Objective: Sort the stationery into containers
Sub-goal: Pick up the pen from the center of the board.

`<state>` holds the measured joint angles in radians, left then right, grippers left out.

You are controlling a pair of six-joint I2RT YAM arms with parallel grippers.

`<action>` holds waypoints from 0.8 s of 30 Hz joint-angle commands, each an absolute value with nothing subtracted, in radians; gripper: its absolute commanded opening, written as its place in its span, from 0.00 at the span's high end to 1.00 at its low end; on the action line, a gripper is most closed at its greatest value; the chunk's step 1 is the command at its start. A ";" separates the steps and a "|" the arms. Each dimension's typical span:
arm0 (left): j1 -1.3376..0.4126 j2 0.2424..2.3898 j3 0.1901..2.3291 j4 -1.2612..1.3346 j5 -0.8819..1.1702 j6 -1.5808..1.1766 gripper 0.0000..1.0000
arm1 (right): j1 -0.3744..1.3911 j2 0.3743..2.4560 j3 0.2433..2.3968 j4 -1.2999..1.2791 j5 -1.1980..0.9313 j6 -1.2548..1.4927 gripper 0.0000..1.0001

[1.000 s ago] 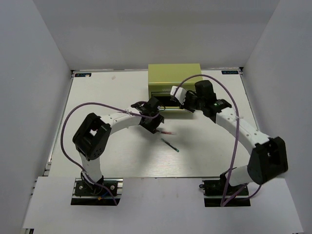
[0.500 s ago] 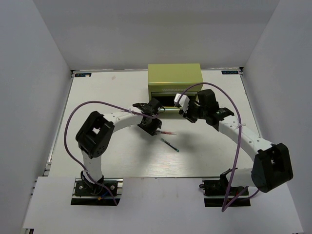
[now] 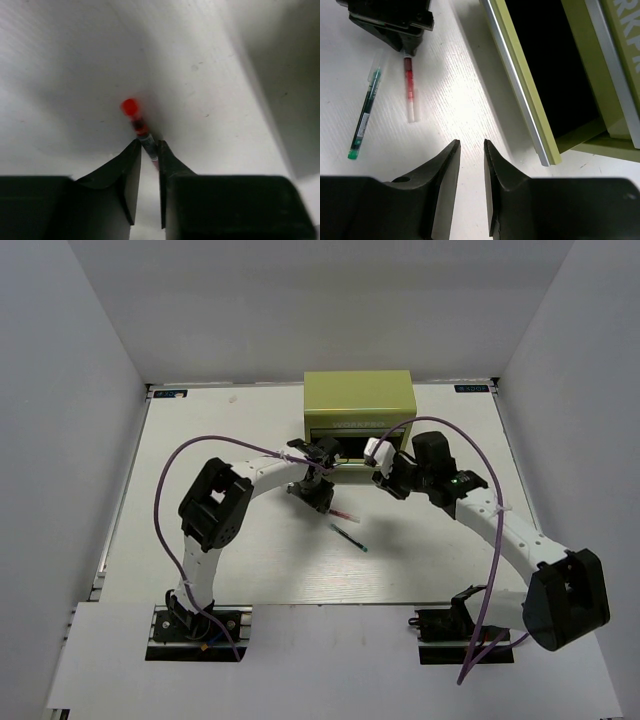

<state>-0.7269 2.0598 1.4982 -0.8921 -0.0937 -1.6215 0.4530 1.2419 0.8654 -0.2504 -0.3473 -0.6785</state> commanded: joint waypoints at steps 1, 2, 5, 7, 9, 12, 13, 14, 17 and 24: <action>-0.723 2.057 1.502 -0.951 -0.106 -1.628 0.72 | 0.445 1.204 0.856 -0.213 -0.364 -0.655 0.68; -0.723 2.057 1.488 -0.951 -0.106 -1.628 0.74 | 0.442 1.203 0.854 -0.210 -0.365 -0.655 0.68; -0.723 2.034 1.454 -0.911 -0.106 -1.628 0.79 | 0.436 1.200 0.853 -0.212 -0.367 -0.650 0.68; -0.723 2.005 1.434 -0.862 -0.097 -1.618 0.82 | 0.436 1.193 0.853 -0.212 -0.368 -0.644 0.65; -0.733 1.950 1.419 -0.825 -0.130 -1.609 0.88 | 0.437 1.186 0.850 -0.216 -0.367 -0.635 0.60; -0.744 1.872 1.419 -0.761 -0.204 -1.591 0.95 | 0.427 1.178 0.838 -0.215 -0.361 -0.624 0.53; -0.744 1.853 1.419 -0.738 -0.204 -1.577 0.97 | 0.422 1.172 0.835 -0.216 -0.359 -0.620 0.53; -0.744 1.835 1.419 -0.698 -0.216 -1.577 0.97 | 0.423 1.170 0.828 -0.218 -0.359 -0.620 0.53; -0.744 1.770 1.408 -0.622 -0.235 -1.577 1.00 | 0.414 1.155 0.821 -0.218 -0.356 -0.614 0.53; -0.744 1.714 1.408 -0.505 -0.235 -1.652 1.00 | 0.391 1.124 0.810 -0.218 -0.345 -0.621 0.53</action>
